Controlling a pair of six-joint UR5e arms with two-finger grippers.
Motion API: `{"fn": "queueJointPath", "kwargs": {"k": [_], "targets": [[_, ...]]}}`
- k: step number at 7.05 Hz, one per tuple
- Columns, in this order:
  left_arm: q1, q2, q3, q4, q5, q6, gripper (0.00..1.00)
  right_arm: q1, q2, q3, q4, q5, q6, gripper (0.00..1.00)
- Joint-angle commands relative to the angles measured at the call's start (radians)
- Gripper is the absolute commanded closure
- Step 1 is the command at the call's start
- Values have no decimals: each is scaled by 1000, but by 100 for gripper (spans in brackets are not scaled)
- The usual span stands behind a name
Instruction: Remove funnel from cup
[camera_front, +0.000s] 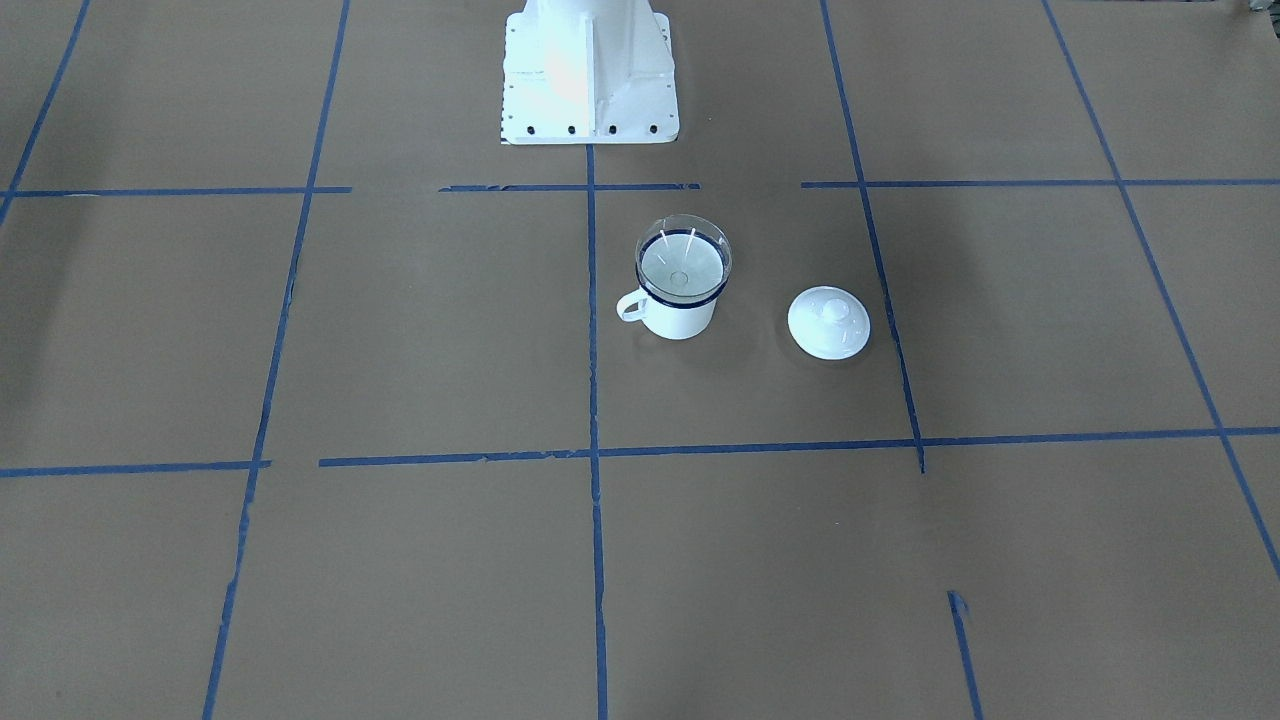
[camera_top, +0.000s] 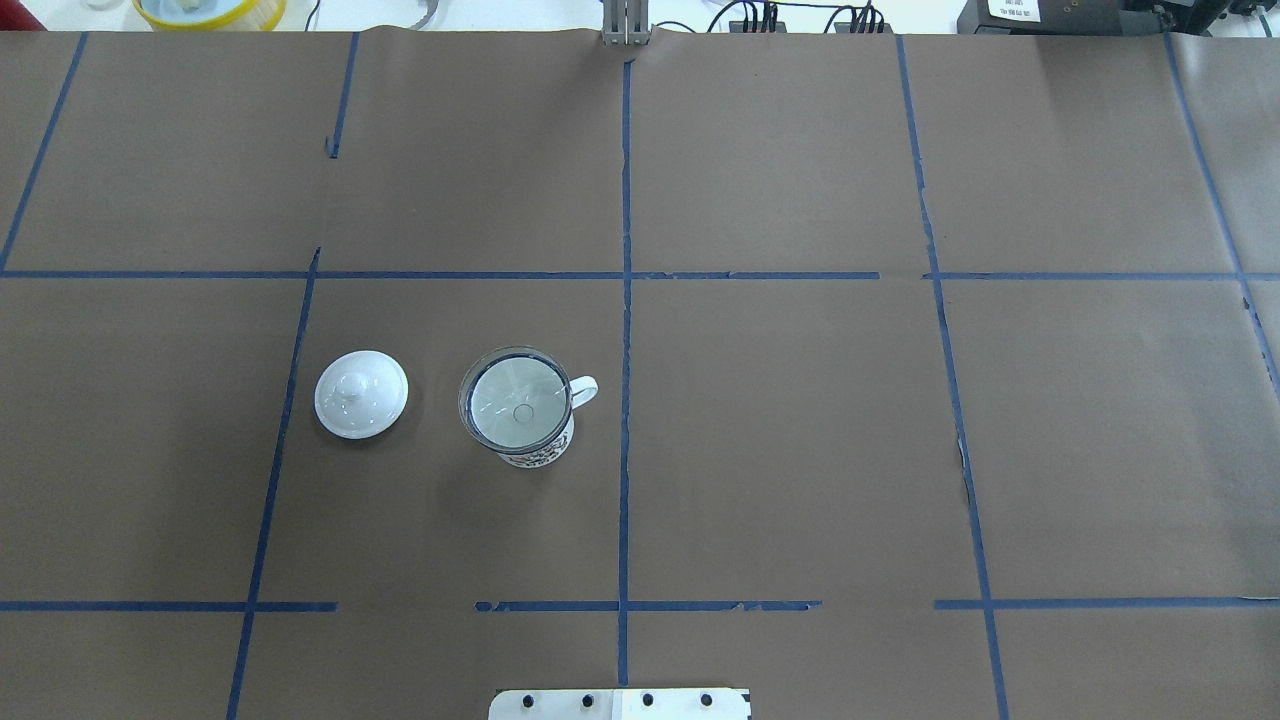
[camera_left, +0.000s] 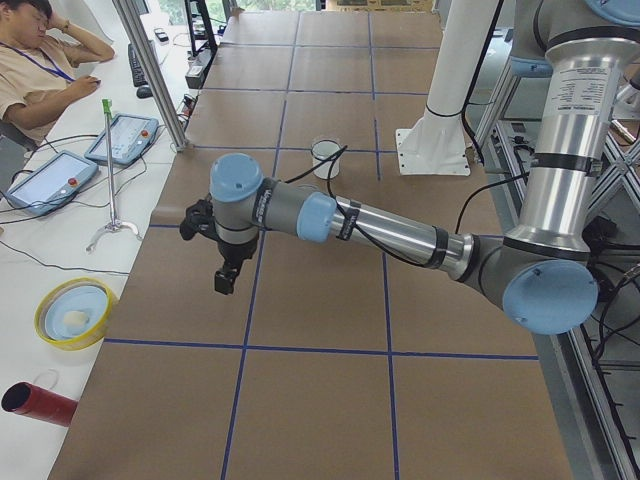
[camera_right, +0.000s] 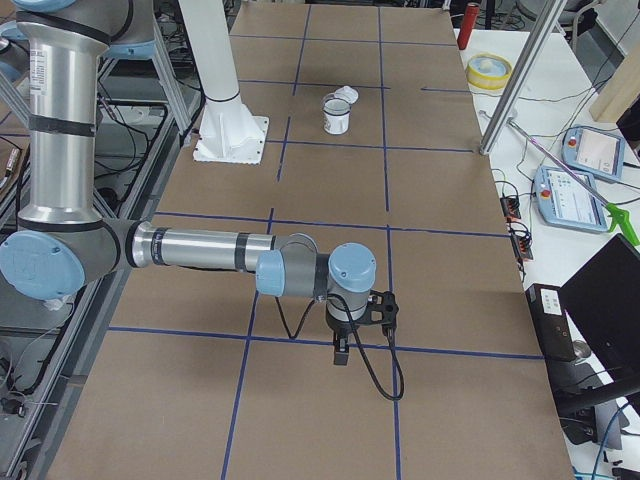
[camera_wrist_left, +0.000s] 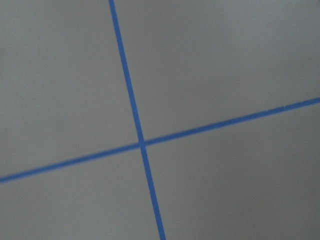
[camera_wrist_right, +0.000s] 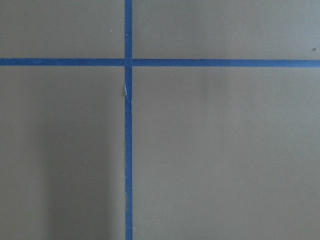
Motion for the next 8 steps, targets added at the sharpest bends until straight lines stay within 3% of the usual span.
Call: {"fn": "queueJointPath", "kwargs": {"k": [1, 2, 3, 4, 6, 8], "targets": [[94, -103, -25, -155, 51, -176, 0, 0, 0, 0, 0, 0, 0, 0], [154, -110, -75, -168, 41, -456, 0, 0, 0, 0, 0, 0, 0, 0], [296, -151, -126, -172, 98, -682, 0, 0, 0, 0, 0, 0, 0, 0], [411, -209, -149, -167, 118, -788, 0, 0, 0, 0, 0, 0, 0, 0], [673, -318, -152, -109, 147, -1229, 0, 0, 0, 0, 0, 0, 0, 0], [899, -516, -139, 212, 360, -1383, 0, 0, 0, 0, 0, 0, 0, 0]]}}
